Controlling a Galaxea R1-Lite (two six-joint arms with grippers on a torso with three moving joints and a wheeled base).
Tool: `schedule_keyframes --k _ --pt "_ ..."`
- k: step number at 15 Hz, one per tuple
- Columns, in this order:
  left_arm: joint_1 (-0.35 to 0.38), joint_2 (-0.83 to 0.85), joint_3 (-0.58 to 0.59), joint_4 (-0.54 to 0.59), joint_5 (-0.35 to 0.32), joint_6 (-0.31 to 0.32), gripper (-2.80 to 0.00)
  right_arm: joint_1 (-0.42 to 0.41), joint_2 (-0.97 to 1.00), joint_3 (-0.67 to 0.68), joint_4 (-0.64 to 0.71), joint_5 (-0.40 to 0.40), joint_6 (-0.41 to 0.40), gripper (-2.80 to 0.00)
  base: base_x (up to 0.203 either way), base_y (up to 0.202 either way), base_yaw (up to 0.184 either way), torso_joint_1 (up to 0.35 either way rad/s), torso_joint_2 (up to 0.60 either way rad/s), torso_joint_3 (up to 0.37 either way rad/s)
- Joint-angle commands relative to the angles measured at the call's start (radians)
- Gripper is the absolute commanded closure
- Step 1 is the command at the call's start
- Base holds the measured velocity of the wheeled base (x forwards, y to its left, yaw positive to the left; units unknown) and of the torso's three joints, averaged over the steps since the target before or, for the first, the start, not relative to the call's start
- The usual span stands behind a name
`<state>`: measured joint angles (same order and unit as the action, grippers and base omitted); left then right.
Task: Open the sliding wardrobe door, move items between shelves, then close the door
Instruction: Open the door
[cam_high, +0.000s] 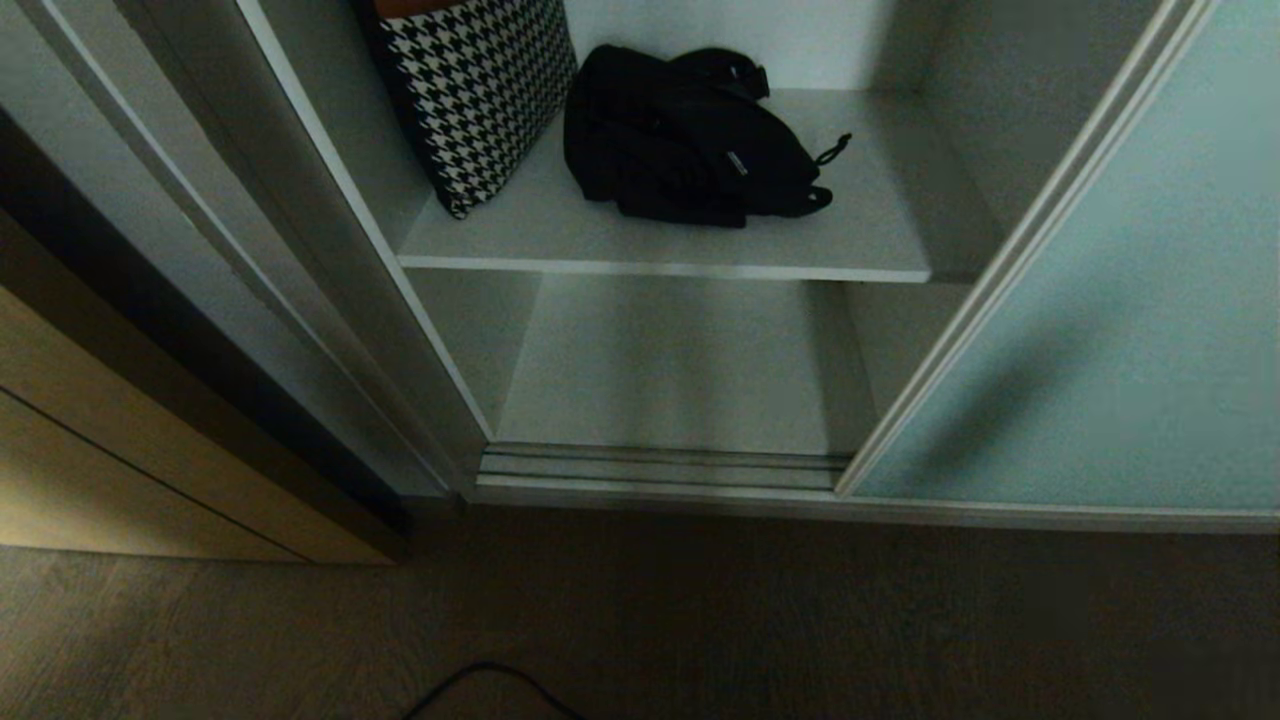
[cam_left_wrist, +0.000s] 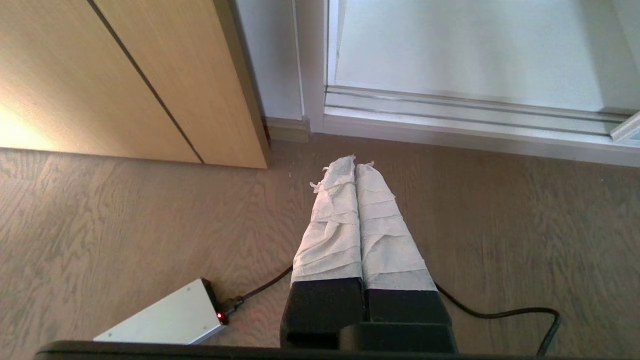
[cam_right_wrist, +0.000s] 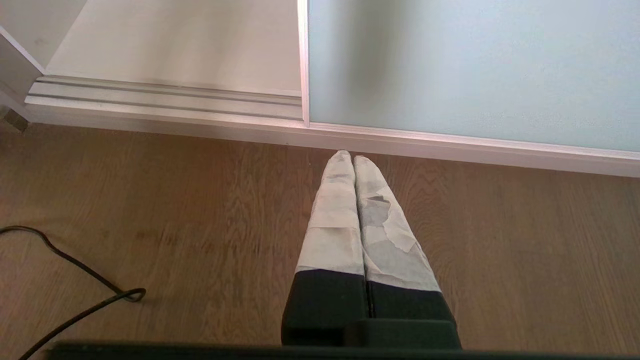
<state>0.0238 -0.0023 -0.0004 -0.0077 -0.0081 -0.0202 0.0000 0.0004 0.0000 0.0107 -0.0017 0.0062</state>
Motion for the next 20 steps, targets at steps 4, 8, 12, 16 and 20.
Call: schedule_keyframes --k 4,8,12,16,20 --pt "-0.001 0.005 0.000 -0.003 0.002 -0.010 0.00 0.000 0.001 0.000 0.000 0.000 0.000 0.00 0.000 0.000 0.000 0.000 0.00 0.000" --pt "-0.001 0.005 0.002 -0.005 0.002 -0.012 0.00 0.000 0.000 0.000 0.000 0.000 0.000 0.00 0.000 0.000 0.000 0.000 0.00 0.000" --pt "-0.001 0.005 0.001 -0.005 0.003 -0.014 0.00 0.000 0.000 0.000 0.000 0.000 0.000 0.00 0.000 0.000 0.000 0.000 0.00 0.000" --pt "0.000 0.005 0.002 -0.005 0.003 -0.014 0.00 0.000 0.001 0.000 0.000 0.000 0.000 0.00 0.160 0.000 0.000 -0.001 0.00 0.006" --pt "0.001 0.005 0.000 -0.004 0.002 -0.006 0.00 0.000 0.000 0.000 0.000 0.000 0.000 0.00 0.123 0.000 0.001 0.005 0.00 0.002"
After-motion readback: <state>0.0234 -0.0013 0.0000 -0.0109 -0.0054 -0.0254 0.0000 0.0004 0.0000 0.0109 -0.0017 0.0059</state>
